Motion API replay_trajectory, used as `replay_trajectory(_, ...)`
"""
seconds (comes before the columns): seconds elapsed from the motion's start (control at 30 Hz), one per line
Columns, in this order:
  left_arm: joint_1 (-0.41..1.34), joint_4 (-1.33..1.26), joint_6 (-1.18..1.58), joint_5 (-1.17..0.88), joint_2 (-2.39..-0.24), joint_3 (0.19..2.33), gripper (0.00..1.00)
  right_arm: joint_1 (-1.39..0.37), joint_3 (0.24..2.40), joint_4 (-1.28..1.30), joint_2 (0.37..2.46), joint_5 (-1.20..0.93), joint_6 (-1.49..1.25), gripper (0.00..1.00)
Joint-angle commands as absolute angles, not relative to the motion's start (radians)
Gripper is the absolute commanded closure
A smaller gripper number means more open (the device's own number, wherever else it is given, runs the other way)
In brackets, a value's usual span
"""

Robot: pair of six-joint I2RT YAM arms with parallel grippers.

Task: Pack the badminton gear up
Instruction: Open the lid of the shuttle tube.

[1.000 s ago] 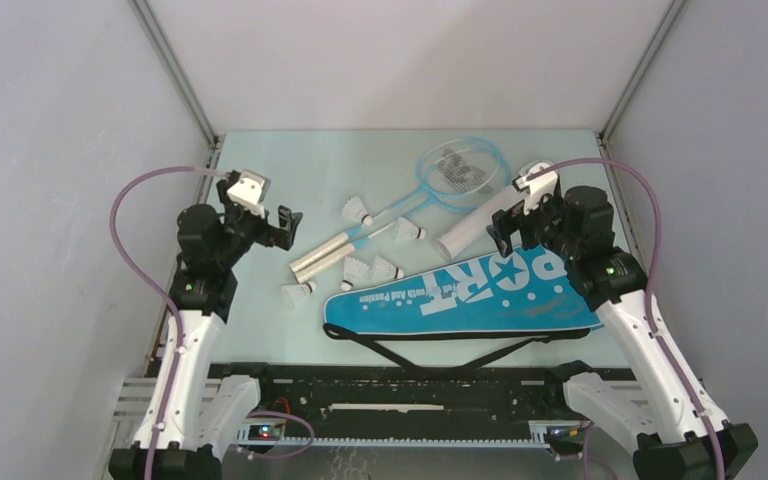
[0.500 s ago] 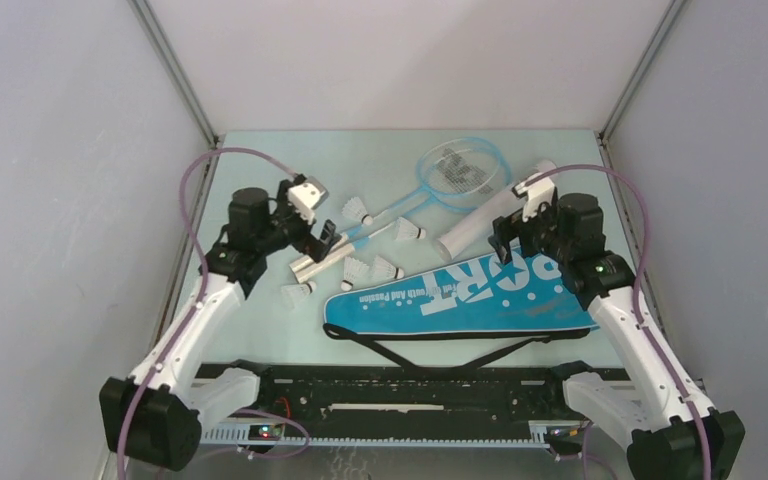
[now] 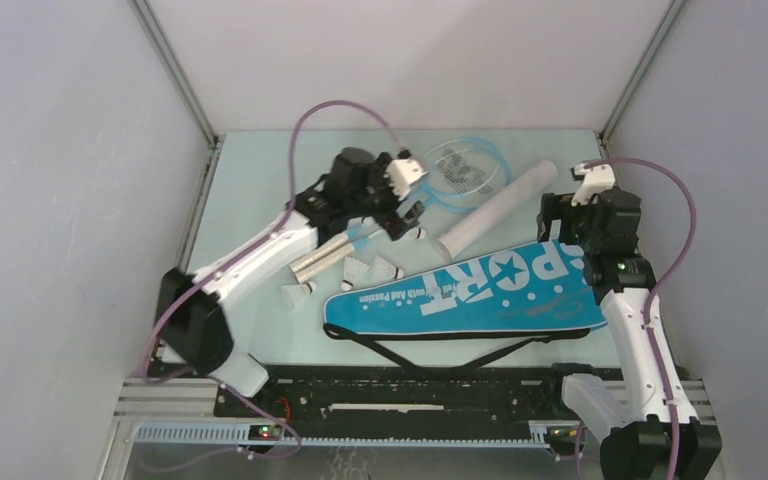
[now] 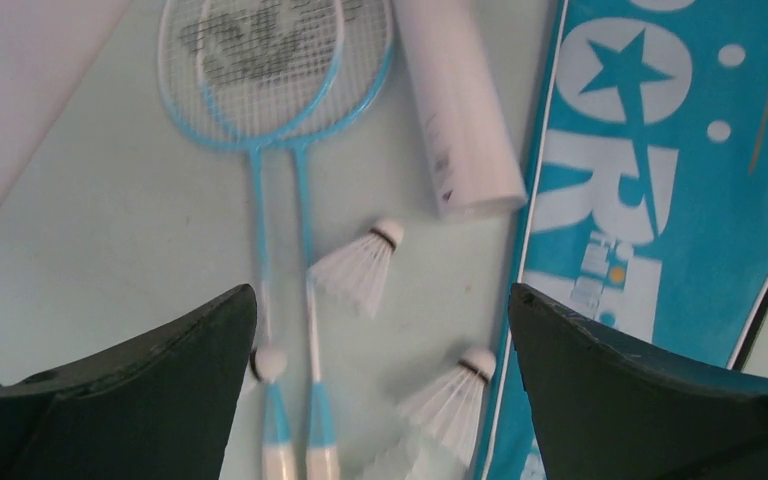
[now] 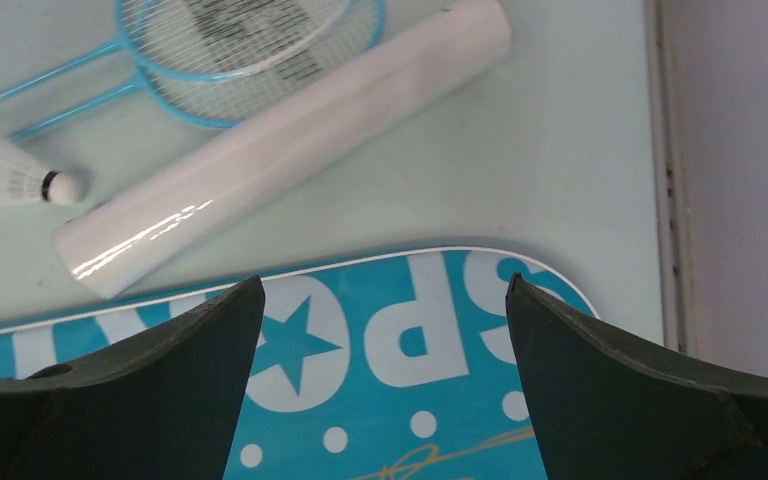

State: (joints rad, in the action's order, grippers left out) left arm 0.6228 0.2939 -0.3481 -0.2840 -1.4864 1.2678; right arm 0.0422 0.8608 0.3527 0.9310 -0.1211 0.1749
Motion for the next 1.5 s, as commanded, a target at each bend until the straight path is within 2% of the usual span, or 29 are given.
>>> replay_trajectory(0.0,0.721,0.379,-0.288,-0.193,-1.673,1.509,0.0,0.098,0.869,0.308,0.9,-0.062,0.112,0.0)
replay_trajectory(0.33,0.836,0.45,-0.187,-0.133,-2.084,1.89,0.0,0.245,0.879,0.334,0.898,-0.063,0.072,0.0)
replay_trajectory(0.57,0.86,0.497,-0.161,-0.072,-2.3,2.109,0.0,0.35,0.883,0.361,0.91,-0.18,0.046,0.0)
replay_trajectory(0.83,0.866,0.494,-0.114,-0.004,-2.413,2.184,0.01,0.385,0.887,0.372,0.91,-0.26,0.035,0.0)
replay_trajectory(1.17,0.868,0.497,-0.094,-0.043,-2.457,2.172,0.06,0.387,0.887,0.377,0.906,-0.293,0.035,0.0)
replay_trajectory(1.3,0.868,0.498,-0.111,-0.021,-2.446,2.148,0.14,0.388,0.887,0.377,0.904,-0.298,0.034,0.0)
replay_trajectory(1.47,0.869,0.505,-0.121,-0.028,-2.421,2.139,0.33,0.392,0.891,0.384,0.901,-0.3,0.031,0.0)
